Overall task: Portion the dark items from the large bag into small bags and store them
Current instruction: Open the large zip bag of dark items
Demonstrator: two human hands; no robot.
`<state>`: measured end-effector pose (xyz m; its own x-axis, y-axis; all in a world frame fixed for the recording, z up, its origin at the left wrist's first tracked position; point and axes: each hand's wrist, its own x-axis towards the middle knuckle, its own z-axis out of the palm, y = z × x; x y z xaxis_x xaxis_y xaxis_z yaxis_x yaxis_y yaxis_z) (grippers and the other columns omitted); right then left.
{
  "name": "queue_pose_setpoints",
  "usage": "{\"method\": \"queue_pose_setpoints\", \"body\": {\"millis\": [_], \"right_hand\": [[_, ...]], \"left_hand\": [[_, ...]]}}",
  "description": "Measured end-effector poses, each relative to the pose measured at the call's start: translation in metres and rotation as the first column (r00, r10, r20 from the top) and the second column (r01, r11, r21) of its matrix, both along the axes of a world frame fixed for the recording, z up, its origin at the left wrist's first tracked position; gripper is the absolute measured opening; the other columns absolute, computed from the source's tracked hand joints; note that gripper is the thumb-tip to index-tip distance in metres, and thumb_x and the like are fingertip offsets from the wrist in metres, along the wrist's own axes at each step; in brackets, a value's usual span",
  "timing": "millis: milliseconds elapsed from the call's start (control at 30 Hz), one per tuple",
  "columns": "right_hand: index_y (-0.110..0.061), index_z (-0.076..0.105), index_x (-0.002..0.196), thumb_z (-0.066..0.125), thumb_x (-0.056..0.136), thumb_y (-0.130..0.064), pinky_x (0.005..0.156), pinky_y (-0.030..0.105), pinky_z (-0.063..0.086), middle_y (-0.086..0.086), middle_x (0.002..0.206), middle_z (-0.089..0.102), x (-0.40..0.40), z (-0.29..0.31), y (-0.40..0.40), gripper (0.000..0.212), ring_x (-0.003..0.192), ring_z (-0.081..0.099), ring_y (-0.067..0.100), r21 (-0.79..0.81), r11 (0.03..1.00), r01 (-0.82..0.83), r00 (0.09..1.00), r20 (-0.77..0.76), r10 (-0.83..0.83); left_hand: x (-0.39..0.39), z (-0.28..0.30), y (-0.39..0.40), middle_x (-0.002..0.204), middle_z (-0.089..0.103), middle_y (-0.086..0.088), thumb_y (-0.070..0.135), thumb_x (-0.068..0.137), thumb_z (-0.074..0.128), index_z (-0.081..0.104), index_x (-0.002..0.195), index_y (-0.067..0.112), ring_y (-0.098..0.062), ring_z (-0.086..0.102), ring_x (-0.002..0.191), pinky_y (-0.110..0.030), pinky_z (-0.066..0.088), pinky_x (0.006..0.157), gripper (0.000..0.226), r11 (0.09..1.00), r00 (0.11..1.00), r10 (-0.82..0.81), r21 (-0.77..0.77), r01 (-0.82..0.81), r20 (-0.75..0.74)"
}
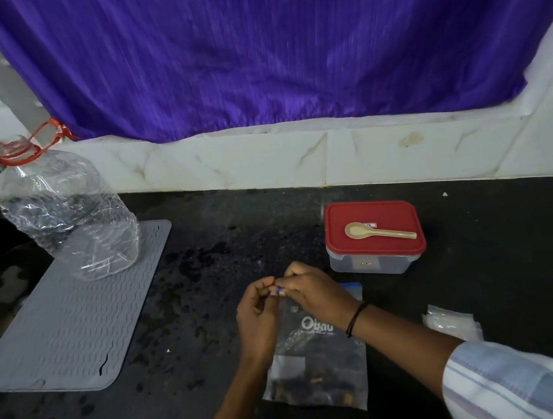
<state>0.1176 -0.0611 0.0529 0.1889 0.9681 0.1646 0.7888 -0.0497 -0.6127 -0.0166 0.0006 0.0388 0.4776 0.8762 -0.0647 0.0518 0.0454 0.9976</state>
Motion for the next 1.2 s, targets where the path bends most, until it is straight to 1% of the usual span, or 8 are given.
{"method": "queue_pose_setpoints", "body": {"millis": [100,267,367,600,733,933,1100,1200], "right_hand": [[-0.01,0.069,0.107,0.055,0.098,-0.021,0.07,0.04,0.051,0.003,0.093,0.053,-0.003,0.0,-0.002,0.021,0.081,0.056,0.015,0.033,0.999,0.018,1.0,-0.015,-0.018],[-0.018,0.071,0.116,0.064,0.092,-0.017,0.078,0.031,0.053,0.003,0.095,0.067,0.005,0.007,-0.008,0.025,0.087,0.065,0.011,0.053,0.997,0.061,0.979,-0.199,-0.049],[-0.017,0.072,0.114,0.065,0.092,-0.02,0.078,0.023,0.053,-0.001,0.096,0.07,0.007,0.012,-0.012,0.023,0.086,0.065,0.004,0.046,0.996,0.078,0.955,-0.291,-0.062],[-0.016,0.073,0.112,0.07,0.088,-0.026,0.085,0.021,0.053,-0.004,0.099,0.07,0.004,0.021,-0.01,0.026,0.093,0.066,0.004,-0.015,0.995,0.102,0.899,-0.427,-0.099],[-0.016,0.076,0.099,0.075,0.083,-0.022,0.078,0.018,0.05,-0.001,0.094,0.067,0.004,0.023,-0.008,0.017,0.086,0.065,0.008,-0.023,0.991,0.131,0.903,-0.409,-0.129],[-0.015,0.076,0.091,0.077,0.081,-0.023,0.073,0.031,0.052,-0.001,0.087,0.063,0.006,0.028,-0.011,0.013,0.078,0.062,0.01,0.049,0.991,0.125,0.941,-0.322,-0.103],[-0.017,0.075,0.089,0.072,0.086,-0.025,0.073,0.027,0.051,-0.003,0.087,0.063,0.002,0.034,-0.013,0.009,0.078,0.062,0.009,0.096,0.99,0.103,0.947,-0.313,-0.069],[-0.01,0.07,0.094,0.067,0.09,-0.02,0.074,0.03,0.05,0.001,0.093,0.06,0.0,0.032,-0.014,0.011,0.08,0.058,0.012,0.094,0.993,0.073,0.984,-0.168,-0.056]], "left_hand": [[-0.004,0.001,-0.004,0.1,0.075,-0.005,-0.011,0.093,0.054,0.068,0.11,0.014,-0.019,0.071,0.095,-0.026,0.058,0.08,0.034,1.0,0.999,-0.011,0.0,0.011,0.053],[-0.006,0.005,-0.005,0.101,0.077,-0.009,-0.005,0.092,0.064,0.07,0.111,0.007,-0.022,0.073,0.098,-0.028,0.058,0.084,0.024,0.998,0.99,-0.051,-0.017,0.054,0.134],[-0.005,0.004,-0.006,0.099,0.077,-0.011,-0.004,0.091,0.066,0.072,0.107,0.004,-0.027,0.073,0.097,-0.032,0.057,0.084,0.019,0.999,0.989,-0.045,-0.016,0.048,0.143],[-0.001,0.007,-0.013,0.098,0.076,-0.007,-0.01,0.093,0.059,0.071,0.105,0.008,-0.024,0.072,0.096,-0.03,0.058,0.084,0.025,0.999,0.989,0.027,0.022,-0.031,0.146],[0.0,0.006,-0.014,0.098,0.075,-0.007,-0.01,0.093,0.059,0.07,0.104,0.009,-0.027,0.072,0.095,-0.037,0.058,0.085,0.025,0.998,0.993,0.037,0.048,-0.043,0.114],[-0.003,0.015,-0.016,0.096,0.075,-0.005,-0.009,0.094,0.058,0.071,0.103,0.01,-0.023,0.073,0.091,-0.032,0.059,0.081,0.025,0.987,0.995,-0.015,0.16,0.0,0.098],[0.0,0.019,-0.02,0.091,0.075,-0.006,-0.009,0.093,0.059,0.072,0.097,0.013,-0.022,0.071,0.088,-0.032,0.058,0.079,0.026,0.99,0.987,0.094,0.091,-0.106,0.133],[0.003,0.023,-0.023,0.091,0.076,-0.006,-0.011,0.092,0.059,0.073,0.096,0.012,-0.018,0.072,0.088,-0.024,0.057,0.078,0.027,0.99,0.977,0.136,0.009,-0.14,0.166]]}}
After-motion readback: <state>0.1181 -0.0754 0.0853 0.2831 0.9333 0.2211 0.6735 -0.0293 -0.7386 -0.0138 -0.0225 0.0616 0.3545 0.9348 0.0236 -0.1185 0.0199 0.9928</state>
